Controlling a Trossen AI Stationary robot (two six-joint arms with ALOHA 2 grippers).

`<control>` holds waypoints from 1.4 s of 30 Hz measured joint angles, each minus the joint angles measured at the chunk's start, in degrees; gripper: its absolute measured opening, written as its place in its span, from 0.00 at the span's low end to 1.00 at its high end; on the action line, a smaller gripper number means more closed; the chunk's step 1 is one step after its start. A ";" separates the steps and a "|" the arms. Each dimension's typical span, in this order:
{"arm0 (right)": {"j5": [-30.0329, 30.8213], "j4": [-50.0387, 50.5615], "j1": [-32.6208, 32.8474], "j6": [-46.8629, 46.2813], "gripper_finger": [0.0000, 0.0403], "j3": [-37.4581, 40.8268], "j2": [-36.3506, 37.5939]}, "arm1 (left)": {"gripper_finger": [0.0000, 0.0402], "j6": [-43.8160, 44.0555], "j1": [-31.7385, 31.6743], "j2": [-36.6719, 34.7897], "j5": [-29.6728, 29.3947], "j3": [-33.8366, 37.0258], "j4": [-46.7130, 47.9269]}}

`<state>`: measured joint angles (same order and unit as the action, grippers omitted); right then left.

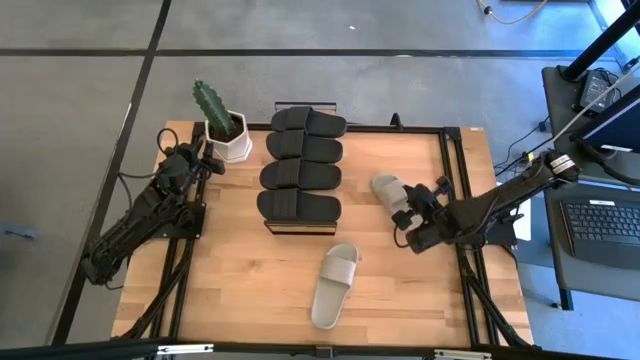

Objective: Pick and place slides into the shelf
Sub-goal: Put the right gray slide under the shelf, then put the right white slide under the shelf

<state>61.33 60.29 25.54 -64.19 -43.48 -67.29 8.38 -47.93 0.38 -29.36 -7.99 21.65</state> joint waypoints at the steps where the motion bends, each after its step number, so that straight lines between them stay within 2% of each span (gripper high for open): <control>1: -0.07 -2.25 -1.05 3.24 0.00 0.00 0.95 | 0.37 0.00 -0.01 -0.01 0.00 0.00 -0.02; 5: -3.09 -8.33 -5.43 14.22 0.00 0.00 4.15 | 0.37 -0.02 0.01 0.00 0.00 0.00 -0.44; 9: -8.16 -10.51 -9.64 16.20 0.00 0.00 6.25 | 0.37 -0.02 -0.01 0.00 0.00 -0.01 -0.42; 16: -21.44 -11.46 -15.54 -2.13 0.03 0.00 9.05 | 0.37 -0.02 -0.01 0.00 0.00 0.00 -0.42; 20: -26.12 -12.28 -16.89 -11.78 0.07 0.00 9.66 | 0.37 -0.02 0.01 0.00 0.00 0.00 -0.42; 23: -29.51 -11.92 -17.20 -12.35 0.09 0.00 9.73 | 0.37 -0.02 0.00 -0.01 0.00 -0.01 -0.39; 26: -30.12 -10.84 -17.18 -11.82 0.13 0.00 9.71 | 0.37 -0.02 -0.01 -0.02 0.00 0.00 -0.39; 31: -31.26 -10.34 -17.20 -9.73 0.25 0.00 9.71 | 0.37 -0.02 -0.01 -0.01 0.00 0.00 -0.39; 37: -31.42 -10.31 -17.18 -5.63 0.49 0.00 9.71 | 0.37 -0.02 -0.01 -0.02 0.00 -0.01 -0.39; 42: -31.40 -10.40 -17.18 6.32 0.63 0.00 9.69 | 0.37 -0.02 0.00 -0.02 0.00 0.00 -0.39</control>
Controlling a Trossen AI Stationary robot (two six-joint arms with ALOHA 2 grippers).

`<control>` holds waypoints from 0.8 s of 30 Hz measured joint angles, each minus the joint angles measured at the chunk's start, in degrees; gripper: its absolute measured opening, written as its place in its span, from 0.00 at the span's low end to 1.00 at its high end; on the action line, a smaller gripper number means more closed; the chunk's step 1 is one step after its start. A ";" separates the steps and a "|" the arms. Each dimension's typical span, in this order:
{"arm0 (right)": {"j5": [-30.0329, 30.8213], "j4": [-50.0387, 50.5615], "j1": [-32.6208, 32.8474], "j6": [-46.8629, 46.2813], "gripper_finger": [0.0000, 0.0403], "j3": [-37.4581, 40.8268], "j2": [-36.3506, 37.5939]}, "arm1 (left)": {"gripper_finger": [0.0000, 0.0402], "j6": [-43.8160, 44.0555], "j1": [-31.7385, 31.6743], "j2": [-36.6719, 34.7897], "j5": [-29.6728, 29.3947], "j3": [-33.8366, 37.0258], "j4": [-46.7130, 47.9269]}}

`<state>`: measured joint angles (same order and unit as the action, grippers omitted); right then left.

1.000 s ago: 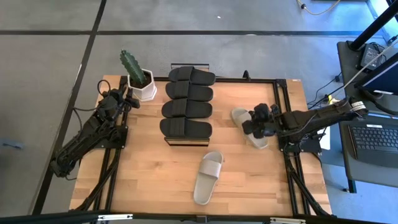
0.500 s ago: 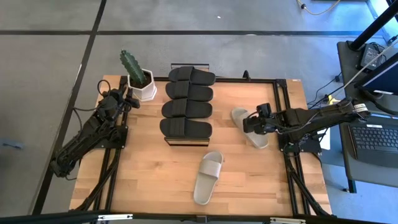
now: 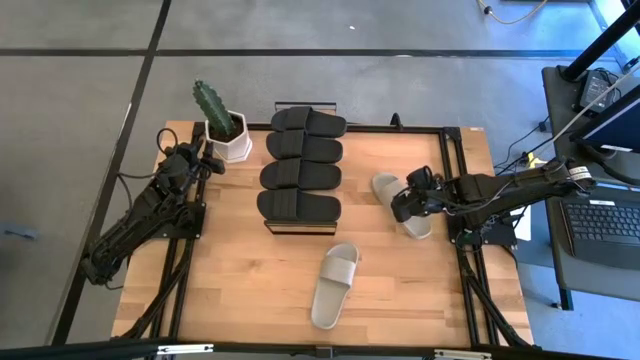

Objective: Pick and place slides into the shelf
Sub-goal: Put the right white slide under the shelf

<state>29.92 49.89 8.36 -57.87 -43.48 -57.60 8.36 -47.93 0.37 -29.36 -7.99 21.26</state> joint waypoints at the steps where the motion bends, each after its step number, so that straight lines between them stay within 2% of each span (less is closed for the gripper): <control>1: 0.03 -0.23 0.00 2.22 0.65 0.00 -0.08 | 0.37 0.01 -0.01 0.01 0.01 0.00 -0.03; 7: 0.04 -0.87 0.00 17.40 0.67 -0.02 -1.29 | 0.37 0.00 0.01 0.02 0.00 0.00 -0.28; 13: 0.03 -0.99 0.00 33.65 0.64 -0.02 -6.43 | 0.37 0.00 0.01 0.02 0.02 -0.02 -0.31; 17: 0.01 -1.62 0.00 38.58 0.61 -0.02 -11.49 | 0.37 0.00 0.00 0.01 0.00 0.00 -0.32; 24: -0.03 -1.89 1.83 40.70 0.57 -0.02 -18.88 | 0.37 0.00 0.00 0.01 0.00 0.00 -0.33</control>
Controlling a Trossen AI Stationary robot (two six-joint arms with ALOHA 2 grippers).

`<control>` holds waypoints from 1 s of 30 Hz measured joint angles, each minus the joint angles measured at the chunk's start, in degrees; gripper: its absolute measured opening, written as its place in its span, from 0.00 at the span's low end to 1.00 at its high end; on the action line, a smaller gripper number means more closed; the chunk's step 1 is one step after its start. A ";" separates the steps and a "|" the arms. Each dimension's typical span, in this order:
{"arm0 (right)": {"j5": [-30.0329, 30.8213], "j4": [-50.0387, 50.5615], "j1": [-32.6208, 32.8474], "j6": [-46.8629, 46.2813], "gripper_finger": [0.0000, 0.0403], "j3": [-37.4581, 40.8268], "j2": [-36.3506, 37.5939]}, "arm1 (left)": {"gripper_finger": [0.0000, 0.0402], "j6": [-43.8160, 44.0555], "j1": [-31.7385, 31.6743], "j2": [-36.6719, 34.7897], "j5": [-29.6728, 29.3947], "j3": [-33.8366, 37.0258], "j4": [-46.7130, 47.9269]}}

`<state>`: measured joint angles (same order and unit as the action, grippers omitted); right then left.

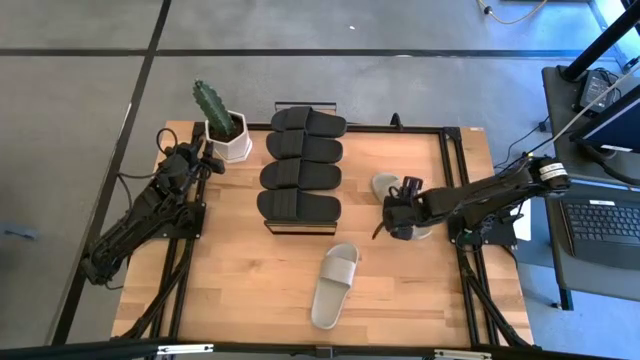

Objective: Pick and place slides into the shelf
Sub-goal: Put the right white slide under the shelf

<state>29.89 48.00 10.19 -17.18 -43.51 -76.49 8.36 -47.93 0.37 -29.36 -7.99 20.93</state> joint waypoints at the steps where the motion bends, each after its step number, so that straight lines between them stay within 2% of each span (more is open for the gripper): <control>1: 0.01 -0.01 0.37 1.36 0.56 0.00 -0.70 | 0.37 0.00 0.00 -0.01 0.00 -0.01 0.00; 6: 1.21 -0.06 0.95 3.04 0.55 0.00 -3.69 | 0.37 0.00 0.01 0.01 0.00 0.00 -0.02; 14: 9.19 -0.03 0.95 3.80 0.53 0.00 -7.11 | 0.37 0.00 0.00 -0.01 0.00 -0.01 -0.02; 26: 9.77 -0.12 0.93 3.99 0.53 0.00 -10.25 | 0.37 -0.01 -0.01 0.00 0.00 -0.02 -0.03; 30: 12.96 -0.11 0.90 3.97 0.53 0.00 -11.28 | 0.37 -0.02 0.01 0.01 0.00 0.00 -0.04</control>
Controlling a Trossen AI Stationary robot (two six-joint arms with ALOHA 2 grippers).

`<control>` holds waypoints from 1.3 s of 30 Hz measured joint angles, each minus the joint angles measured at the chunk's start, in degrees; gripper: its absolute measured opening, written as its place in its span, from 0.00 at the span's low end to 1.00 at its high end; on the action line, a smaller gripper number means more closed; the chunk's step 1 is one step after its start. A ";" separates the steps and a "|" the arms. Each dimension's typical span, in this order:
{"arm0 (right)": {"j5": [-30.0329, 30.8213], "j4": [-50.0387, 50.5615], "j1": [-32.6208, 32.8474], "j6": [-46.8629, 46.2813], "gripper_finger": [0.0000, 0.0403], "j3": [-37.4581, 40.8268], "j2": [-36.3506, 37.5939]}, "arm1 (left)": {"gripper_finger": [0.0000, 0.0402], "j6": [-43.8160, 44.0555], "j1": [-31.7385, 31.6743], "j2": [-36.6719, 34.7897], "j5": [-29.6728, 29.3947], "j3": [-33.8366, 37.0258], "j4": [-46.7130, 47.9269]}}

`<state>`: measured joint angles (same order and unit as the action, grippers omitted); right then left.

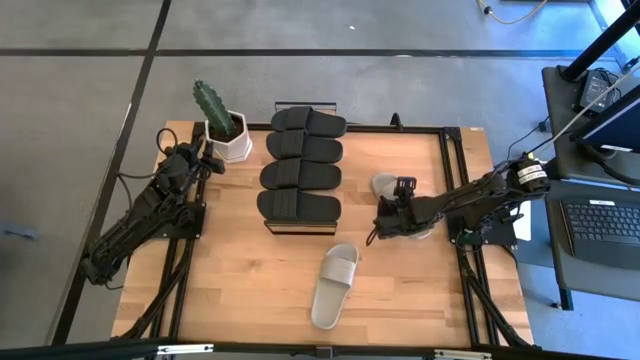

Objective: Pick and place slides into the shelf
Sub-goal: Put the right white slide under the shelf

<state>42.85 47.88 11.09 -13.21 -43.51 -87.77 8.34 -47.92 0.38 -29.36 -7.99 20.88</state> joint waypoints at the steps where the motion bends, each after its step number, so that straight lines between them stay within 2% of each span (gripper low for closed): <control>1: 0.22 0.00 -0.12 0.01 0.53 0.00 -0.22 | 0.37 0.00 -0.02 0.00 0.00 0.00 0.01; 6: 0.28 -0.24 -0.84 0.07 0.52 0.00 -1.04 | 0.37 0.00 -0.02 -0.01 0.00 -0.01 0.02; 9: 0.25 -0.31 -0.85 0.04 0.48 0.00 -1.09 | 0.37 0.01 -0.01 -0.01 0.00 0.00 0.00; 25: -0.11 -3.78 -0.85 -2.62 0.05 0.00 -1.09 | 0.37 0.02 -0.02 -0.02 0.00 0.00 0.02; 34: -0.31 -8.70 -0.70 -10.03 0.03 0.00 -1.07 | 0.37 0.00 -0.01 -0.01 0.00 -0.01 0.02; 39: 0.53 -11.60 -0.63 -10.61 0.03 0.00 -1.07 | 0.37 -0.38 0.00 0.00 -0.72 -0.02 -0.25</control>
<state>43.39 36.29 10.46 -23.82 -43.51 -88.84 7.96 -47.92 0.38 -30.08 -8.01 20.63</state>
